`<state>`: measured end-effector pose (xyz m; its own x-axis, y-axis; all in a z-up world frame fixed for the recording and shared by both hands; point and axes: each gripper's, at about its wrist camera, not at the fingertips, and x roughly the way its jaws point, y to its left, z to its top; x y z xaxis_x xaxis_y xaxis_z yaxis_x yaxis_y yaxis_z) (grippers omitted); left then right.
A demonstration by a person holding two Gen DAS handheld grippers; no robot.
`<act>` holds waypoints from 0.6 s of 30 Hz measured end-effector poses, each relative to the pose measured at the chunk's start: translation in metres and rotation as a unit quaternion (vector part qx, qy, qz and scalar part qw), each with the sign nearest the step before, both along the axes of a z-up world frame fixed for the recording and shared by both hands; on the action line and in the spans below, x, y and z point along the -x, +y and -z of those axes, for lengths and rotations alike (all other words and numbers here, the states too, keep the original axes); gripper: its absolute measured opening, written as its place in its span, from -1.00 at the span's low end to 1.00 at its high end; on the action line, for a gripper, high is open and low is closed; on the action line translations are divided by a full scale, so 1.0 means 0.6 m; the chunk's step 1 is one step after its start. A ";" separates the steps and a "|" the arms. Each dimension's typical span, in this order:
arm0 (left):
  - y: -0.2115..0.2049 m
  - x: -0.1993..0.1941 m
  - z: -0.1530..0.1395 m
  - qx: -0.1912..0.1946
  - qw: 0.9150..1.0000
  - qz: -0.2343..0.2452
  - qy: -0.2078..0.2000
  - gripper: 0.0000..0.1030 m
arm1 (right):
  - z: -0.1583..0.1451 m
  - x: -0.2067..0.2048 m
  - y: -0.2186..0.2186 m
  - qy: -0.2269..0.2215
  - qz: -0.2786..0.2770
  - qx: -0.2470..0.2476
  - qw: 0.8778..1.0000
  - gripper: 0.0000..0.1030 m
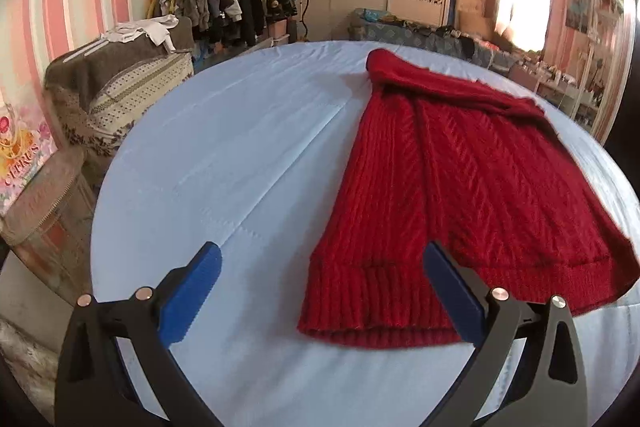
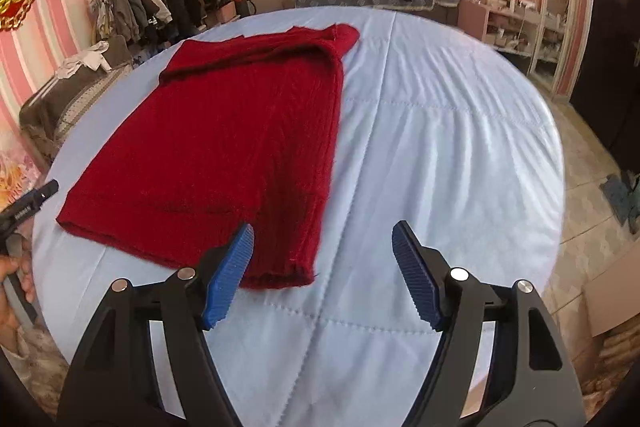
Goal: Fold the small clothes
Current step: 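Move the right gripper to the ribbed hem and grasp it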
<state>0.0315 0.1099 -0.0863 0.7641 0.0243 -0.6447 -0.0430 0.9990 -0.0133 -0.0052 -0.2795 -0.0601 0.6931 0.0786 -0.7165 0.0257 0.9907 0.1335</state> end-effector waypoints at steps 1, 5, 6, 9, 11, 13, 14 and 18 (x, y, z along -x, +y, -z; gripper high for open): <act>0.000 -0.002 0.004 -0.002 1.000 0.002 0.003 0.96 | 0.004 -0.001 0.003 0.002 0.001 0.000 1.000 0.41; 0.005 -0.007 0.026 -0.006 1.000 0.008 0.016 0.96 | 0.016 -0.012 0.011 0.007 0.004 0.008 1.000 0.39; 0.007 -0.006 0.030 -0.002 1.000 0.011 0.016 0.96 | 0.019 -0.014 0.011 0.009 0.004 0.006 1.000 0.38; 0.003 -0.006 0.035 0.004 1.000 0.024 0.011 0.96 | 0.030 -0.023 0.011 0.017 0.007 0.006 1.000 0.35; -0.002 -0.008 0.037 0.002 1.000 0.028 0.011 0.96 | 0.040 -0.030 0.010 0.022 0.009 0.008 1.000 0.33; -0.003 -0.010 0.035 0.005 0.999 0.031 0.011 0.96 | 0.047 -0.036 0.008 0.030 0.005 0.004 1.000 0.21; -0.004 -0.011 0.033 0.005 0.999 0.032 0.009 0.96 | 0.052 -0.039 0.008 0.033 0.003 0.000 0.999 0.19; -0.004 -0.015 0.033 0.007 0.999 0.033 0.012 0.96 | 0.067 -0.045 0.006 0.042 0.001 -0.016 0.999 -0.22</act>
<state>0.0402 0.1073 -0.1064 0.7477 -0.0343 -0.6632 0.0215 0.9994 -0.0274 0.0219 -0.2758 -0.1004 0.6309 0.1004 -0.7694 0.0401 0.9860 0.1617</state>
